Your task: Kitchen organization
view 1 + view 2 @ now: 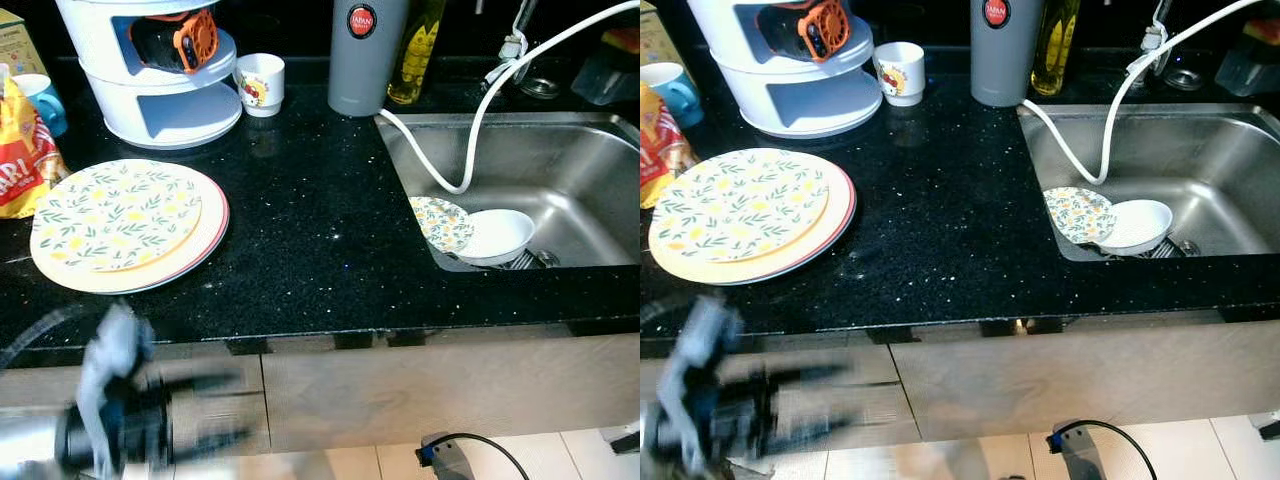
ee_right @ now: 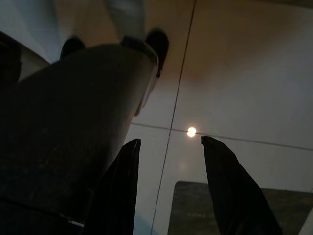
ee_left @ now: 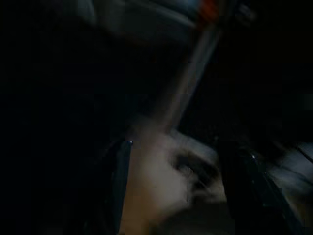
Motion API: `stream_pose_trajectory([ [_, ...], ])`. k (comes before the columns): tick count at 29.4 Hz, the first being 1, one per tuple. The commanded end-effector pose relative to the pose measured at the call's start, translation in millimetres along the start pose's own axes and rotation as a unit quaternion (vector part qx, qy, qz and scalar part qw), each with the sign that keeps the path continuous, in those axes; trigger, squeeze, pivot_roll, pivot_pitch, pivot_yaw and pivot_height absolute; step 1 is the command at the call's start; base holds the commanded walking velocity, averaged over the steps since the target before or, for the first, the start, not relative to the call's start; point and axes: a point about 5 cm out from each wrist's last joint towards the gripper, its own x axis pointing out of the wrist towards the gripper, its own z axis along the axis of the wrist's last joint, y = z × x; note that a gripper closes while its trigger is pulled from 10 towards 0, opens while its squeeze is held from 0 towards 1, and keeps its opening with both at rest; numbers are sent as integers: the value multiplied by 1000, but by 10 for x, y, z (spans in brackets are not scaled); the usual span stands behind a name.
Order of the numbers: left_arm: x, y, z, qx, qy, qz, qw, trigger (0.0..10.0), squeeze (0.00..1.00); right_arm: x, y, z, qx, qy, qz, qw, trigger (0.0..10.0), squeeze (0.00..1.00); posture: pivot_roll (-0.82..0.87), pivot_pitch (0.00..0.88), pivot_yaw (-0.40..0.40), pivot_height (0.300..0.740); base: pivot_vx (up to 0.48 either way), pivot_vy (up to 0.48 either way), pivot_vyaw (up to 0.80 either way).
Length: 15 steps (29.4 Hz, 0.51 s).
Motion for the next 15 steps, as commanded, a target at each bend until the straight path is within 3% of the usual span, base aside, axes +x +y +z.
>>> stream_pose_trajectory([
  [1, -25, 47, 32, -8, -20, 30, 999, 10000, 0, -2, 5, -56, 12, 8, 1, 1000, 10000, 0, 149, 80, -37, 740, 0, 0, 0],
  [5, 36, 224, 248, 27, -69, 88, 993, 10000, 0, 0, 11, -61, 13, 8, 2, 1000, 10000, 0, 148, 79, -39, 740, 0, 0, 0],
  [7, 97, 427, 541, 69, -117, 164, 977, 10000, 0, 0, 19, -82, 12, 10, 2, 1000, 10000, 0, 150, 76, -46, 740, 0, 0, 0],
  [9, 142, 510, 775, 106, -142, 202, 963, 10000, 0, 1, 28, -102, 12, 13, 3, 1000, 10000, 0, 150, 75, -47, 740, 0, 0, 0],
  [10, 163, 501, 845, 130, -134, 202, 962, 10000, 0, 2, 34, -108, 11, 14, 3, 1000, 10000, 0, 150, 75, -47, 740, 0, 0, 0],
  [13, 176, 486, 879, 150, -121, 198, 961, 10000, 0, 3, 40, -112, 11, 14, 4, 1000, 10000, 0, 150, 75, -47, 740, 0, 0, 0],
  [15, 173, 485, 942, 201, -57, 194, 958, 10000, 0, 6, 54, -120, 10, 15, 5, 1000, 10000, 0, 153, 70, -52, 740, 0, 0, 0],
])
